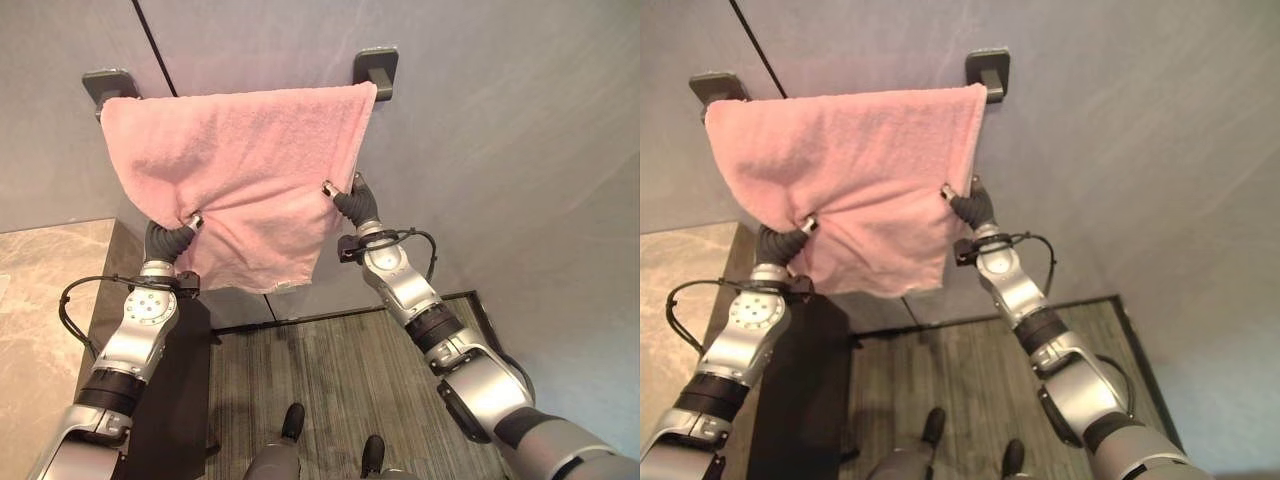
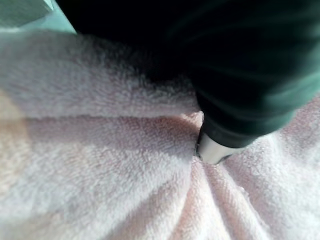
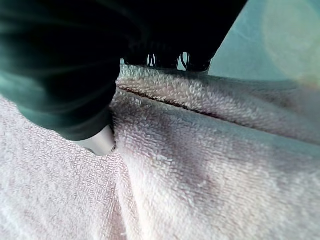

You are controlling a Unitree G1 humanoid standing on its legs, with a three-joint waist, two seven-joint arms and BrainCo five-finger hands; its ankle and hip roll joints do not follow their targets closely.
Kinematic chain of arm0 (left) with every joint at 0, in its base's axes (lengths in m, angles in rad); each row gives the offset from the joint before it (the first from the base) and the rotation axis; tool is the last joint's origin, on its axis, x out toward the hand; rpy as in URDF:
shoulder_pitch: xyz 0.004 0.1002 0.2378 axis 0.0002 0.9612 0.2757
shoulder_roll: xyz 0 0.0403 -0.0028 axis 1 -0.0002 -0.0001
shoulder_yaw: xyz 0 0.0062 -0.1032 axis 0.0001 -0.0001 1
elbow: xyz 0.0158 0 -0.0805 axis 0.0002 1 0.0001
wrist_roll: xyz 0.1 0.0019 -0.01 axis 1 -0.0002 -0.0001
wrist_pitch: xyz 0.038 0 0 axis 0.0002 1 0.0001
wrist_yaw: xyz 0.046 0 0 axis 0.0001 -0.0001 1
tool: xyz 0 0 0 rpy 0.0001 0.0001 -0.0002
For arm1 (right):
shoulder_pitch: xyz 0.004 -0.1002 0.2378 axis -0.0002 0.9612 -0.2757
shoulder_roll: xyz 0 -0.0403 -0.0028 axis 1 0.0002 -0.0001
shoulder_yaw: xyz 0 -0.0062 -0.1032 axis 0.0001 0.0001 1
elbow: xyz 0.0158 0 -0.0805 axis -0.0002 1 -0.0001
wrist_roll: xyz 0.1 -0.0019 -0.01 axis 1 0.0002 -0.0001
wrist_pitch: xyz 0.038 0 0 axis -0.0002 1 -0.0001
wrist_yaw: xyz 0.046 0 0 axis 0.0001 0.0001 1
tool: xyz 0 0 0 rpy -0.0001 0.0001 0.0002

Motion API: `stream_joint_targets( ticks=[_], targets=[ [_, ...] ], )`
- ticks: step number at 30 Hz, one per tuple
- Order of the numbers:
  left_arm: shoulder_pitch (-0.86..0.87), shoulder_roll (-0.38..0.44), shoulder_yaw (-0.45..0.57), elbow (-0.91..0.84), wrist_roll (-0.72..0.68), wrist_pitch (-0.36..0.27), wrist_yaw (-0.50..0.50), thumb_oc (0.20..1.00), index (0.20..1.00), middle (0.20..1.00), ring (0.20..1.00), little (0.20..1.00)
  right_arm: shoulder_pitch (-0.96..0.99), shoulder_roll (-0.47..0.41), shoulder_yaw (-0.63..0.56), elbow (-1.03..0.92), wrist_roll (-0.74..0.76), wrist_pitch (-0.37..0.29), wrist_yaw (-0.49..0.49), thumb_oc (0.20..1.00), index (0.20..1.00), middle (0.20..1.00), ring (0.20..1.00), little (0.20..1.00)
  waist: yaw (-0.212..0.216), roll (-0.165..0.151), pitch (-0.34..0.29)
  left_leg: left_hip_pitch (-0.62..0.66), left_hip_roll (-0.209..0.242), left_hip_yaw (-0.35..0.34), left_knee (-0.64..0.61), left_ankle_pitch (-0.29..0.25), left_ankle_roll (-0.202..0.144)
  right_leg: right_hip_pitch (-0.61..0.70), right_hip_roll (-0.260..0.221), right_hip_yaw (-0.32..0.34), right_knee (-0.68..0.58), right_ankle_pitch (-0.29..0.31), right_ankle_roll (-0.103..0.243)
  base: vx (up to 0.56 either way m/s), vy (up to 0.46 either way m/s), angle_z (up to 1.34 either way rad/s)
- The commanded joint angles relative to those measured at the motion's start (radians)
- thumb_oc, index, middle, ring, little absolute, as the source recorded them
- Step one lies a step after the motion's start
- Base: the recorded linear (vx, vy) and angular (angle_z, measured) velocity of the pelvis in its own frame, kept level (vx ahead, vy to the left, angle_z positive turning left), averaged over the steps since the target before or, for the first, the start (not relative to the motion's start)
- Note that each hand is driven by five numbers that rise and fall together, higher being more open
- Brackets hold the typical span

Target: Put brush and paste in cup on sink, flatten towel.

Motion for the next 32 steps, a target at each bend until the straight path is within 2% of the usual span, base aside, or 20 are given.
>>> stream_joint_targets(
  ticks=[1,2,3,4,12,17,19,22,25,28,32],
  targets=[
    [-0.018,0.051,0.091,0.018,0.033,-0.032,0.032,0.200,0.200,0.200,0.200,0.200,0.055,-0.029,-0.017,0.041,-0.019,0.028,-0.012,0.200,0.200,0.200,0.200,0.200,0.011,-0.033,-0.001,0.053,-0.016,0.054,0.005,-0.157,0.021,-0.058,-0.111,0.019,0.049,-0.055,0.072,0.01,-0.008,-0.03],
    [-0.015,0.050,0.093,0.015,0.034,-0.031,0.031,0.200,0.200,0.200,0.200,0.200,0.058,-0.030,-0.018,0.037,-0.019,0.029,-0.011,0.200,0.200,0.200,0.200,0.200,0.010,-0.032,-0.001,0.052,-0.016,0.055,0.005,-0.157,0.021,-0.058,-0.110,0.020,0.048,-0.056,0.072,0.01,-0.008,-0.04],
    [-0.013,0.044,0.093,0.013,0.033,-0.032,0.030,0.288,0.288,0.288,0.288,0.288,0.062,-0.034,-0.017,0.031,-0.019,0.029,-0.008,0.200,0.200,0.200,0.200,0.200,0.006,-0.030,0.001,0.053,-0.015,0.056,0.005,-0.157,0.021,-0.059,-0.109,0.022,0.049,-0.055,0.071,0.01,-0.006,-0.04],
    [-0.013,0.043,0.094,0.013,0.032,-0.032,0.031,1.000,1.000,1.000,1.000,1.000,0.063,-0.037,-0.016,0.027,-0.022,0.030,-0.008,1.000,1.000,1.000,1.000,1.000,0.005,-0.029,0.001,0.052,-0.015,0.057,0.005,-0.157,0.021,-0.060,-0.109,0.023,0.049,-0.055,0.071,0.00,0.000,0.00],
    [0.011,0.065,0.108,0.021,0.049,-0.022,0.024,1.000,1.000,1.000,1.000,1.000,0.087,-0.050,-0.021,0.008,-0.027,0.029,-0.004,1.000,1.000,1.000,1.000,1.000,-0.004,-0.025,-0.006,0.055,-0.012,0.067,0.005,-0.158,0.020,-0.058,-0.105,0.028,0.046,-0.056,0.070,0.01,0.000,-0.03],
    [0.066,0.042,0.138,0.022,0.046,-0.015,0.026,1.000,1.000,1.000,1.000,1.000,0.118,-0.059,-0.028,0.006,-0.035,0.034,-0.002,1.000,1.000,1.000,1.000,1.000,-0.006,-0.026,-0.010,0.061,-0.010,0.068,0.005,-0.161,0.021,-0.052,-0.104,0.027,0.044,-0.058,0.068,0.01,-0.001,-0.02],
    [0.120,0.005,0.167,0.011,0.034,-0.010,0.030,1.000,1.000,1.000,1.000,1.000,0.155,-0.071,-0.038,-0.007,-0.045,0.043,-0.001,1.000,1.000,1.000,1.000,1.000,-0.008,-0.027,-0.011,0.064,-0.009,0.068,0.005,-0.163,0.021,-0.048,-0.102,0.027,0.044,-0.061,0.067,0.00,0.000,0.00],
    [0.266,-0.096,0.236,-0.005,-0.026,0.002,0.011,1.000,1.000,1.000,1.000,1.000,0.277,-0.111,-0.097,-0.022,-0.069,0.064,0.009,1.000,1.000,1.000,1.000,1.000,-0.012,-0.029,-0.010,0.070,-0.007,0.070,0.005,-0.167,0.022,-0.042,-0.100,0.024,0.046,-0.066,0.065,0.00,0.000,0.00],
    [0.349,-0.150,0.269,-0.014,-0.071,0.003,-0.016,1.000,1.000,1.000,1.000,1.000,0.354,-0.133,-0.128,-0.041,-0.086,0.078,0.021,1.000,1.000,1.000,1.000,1.000,-0.017,-0.027,-0.011,0.075,-0.006,0.071,0.005,-0.170,0.024,-0.037,-0.099,0.023,0.048,-0.070,0.064,0.00,0.000,0.00],
    [0.441,-0.249,0.313,0.079,-0.161,0.012,-0.073,1.000,1.000,1.000,1.000,1.000,0.539,-0.171,-0.210,-0.057,-0.128,0.089,0.052,1.000,1.000,1.000,1.000,1.000,-0.032,-0.029,-0.011,0.090,-0.001,0.070,0.005,-0.175,0.025,-0.026,-0.096,0.021,0.055,-0.081,0.062,0.00,-0.011,-0.01],
    [0.491,-0.305,0.331,0.195,-0.167,0.027,-0.106,1.000,1.000,1.000,1.000,1.000,0.680,-0.197,-0.286,-0.052,-0.169,0.088,0.071,1.000,1.000,1.000,1.000,1.000,-0.047,-0.027,-0.015,0.104,0.004,0.066,0.005,-0.178,0.024,-0.012,-0.091,0.017,0.059,-0.092,0.059,0.00,-0.008,0.00]
  ],
)
